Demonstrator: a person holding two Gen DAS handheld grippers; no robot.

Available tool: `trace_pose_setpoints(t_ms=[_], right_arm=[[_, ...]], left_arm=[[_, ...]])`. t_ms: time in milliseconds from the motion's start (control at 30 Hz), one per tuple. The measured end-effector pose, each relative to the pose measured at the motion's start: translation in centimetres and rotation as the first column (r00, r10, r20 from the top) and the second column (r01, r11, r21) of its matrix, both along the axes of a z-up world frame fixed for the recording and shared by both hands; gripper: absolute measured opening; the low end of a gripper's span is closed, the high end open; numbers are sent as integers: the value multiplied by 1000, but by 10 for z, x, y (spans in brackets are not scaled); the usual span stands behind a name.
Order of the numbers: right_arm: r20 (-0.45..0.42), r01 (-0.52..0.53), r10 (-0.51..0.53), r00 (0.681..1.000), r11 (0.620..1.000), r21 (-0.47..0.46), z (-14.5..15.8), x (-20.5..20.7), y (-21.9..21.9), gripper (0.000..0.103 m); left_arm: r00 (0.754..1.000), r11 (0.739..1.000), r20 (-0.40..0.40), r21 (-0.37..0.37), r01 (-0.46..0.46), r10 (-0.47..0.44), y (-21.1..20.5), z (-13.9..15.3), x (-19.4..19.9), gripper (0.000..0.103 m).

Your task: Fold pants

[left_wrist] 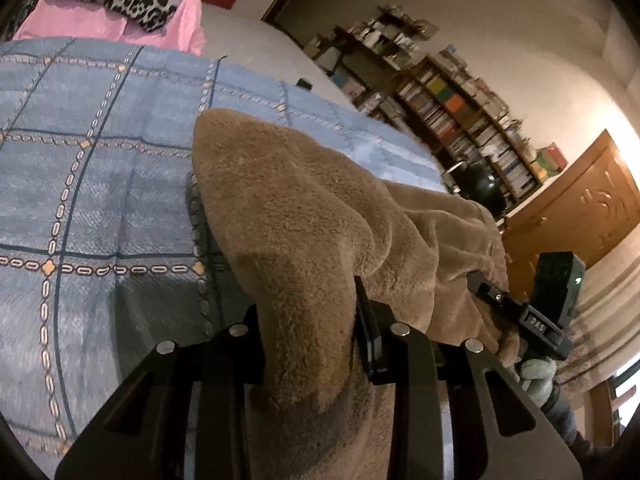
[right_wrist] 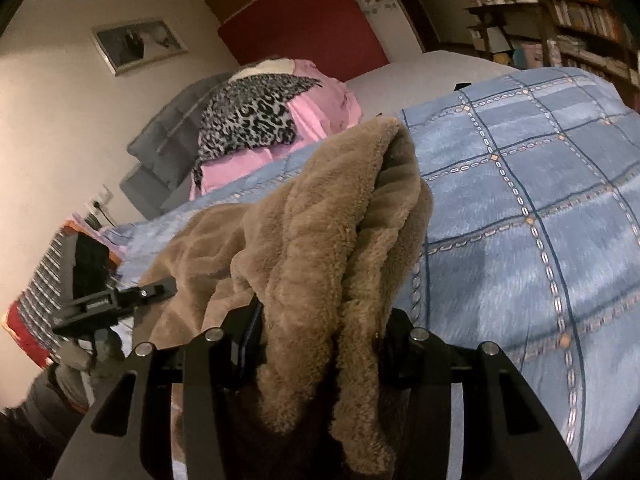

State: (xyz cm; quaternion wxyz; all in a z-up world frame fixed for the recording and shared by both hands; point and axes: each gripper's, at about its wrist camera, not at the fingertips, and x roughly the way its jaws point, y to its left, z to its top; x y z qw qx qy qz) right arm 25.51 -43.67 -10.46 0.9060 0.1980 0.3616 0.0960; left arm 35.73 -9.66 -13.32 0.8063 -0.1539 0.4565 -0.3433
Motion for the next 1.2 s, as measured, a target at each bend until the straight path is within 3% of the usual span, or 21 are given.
trace_pose_setpoints(t_ms=[67,100,200,233,333,500,600,767,1000,1100,1200], right_arm=[[-37,0,-2,999,999,-55,-14,11,-2,48],[-58,-2,-2,998,997,-74,-21,15,-3,49],[-82,9,-16,996,997,-81,-37,14,-12,56],[-86,18,-25,996,997,-74,-40,12,-17,61],[-78,50,-56,995,995,-81,-38,2,-26,69],[-52,166,-170,984,983,-73,-18,-30,-36,72],[4,183,-185,983,970,-161,0,-59,-19,72],[-13,212,-228,974,922,-324,-4,-76,2,72],[-94,241,-294,951,897,-371,-28,-64,-5,73],[-110,248,-304,946,902,-354,-33,-65,-10,74],[-101,260,-314,944,896,-360,-24,-69,-5,74]], left_arm=[[1000,999,-12,32,-2,3,-3,-13,7,32],[1000,999,-17,46,-5,6,-2,-19,8,39],[999,994,-25,106,-22,25,0,-35,12,76],[999,991,-17,132,-28,30,0,-37,12,82],[1000,987,0,158,-30,30,4,-37,13,84],[990,962,80,240,-128,112,17,-13,-11,84],[989,964,114,235,-124,100,18,-2,-38,84],[976,936,210,333,-118,48,0,-1,-76,85],[985,918,156,374,-130,76,-10,-33,-76,88],[982,911,160,383,-156,101,-11,-31,-77,89],[974,884,193,426,-191,117,-13,-19,-87,89]])
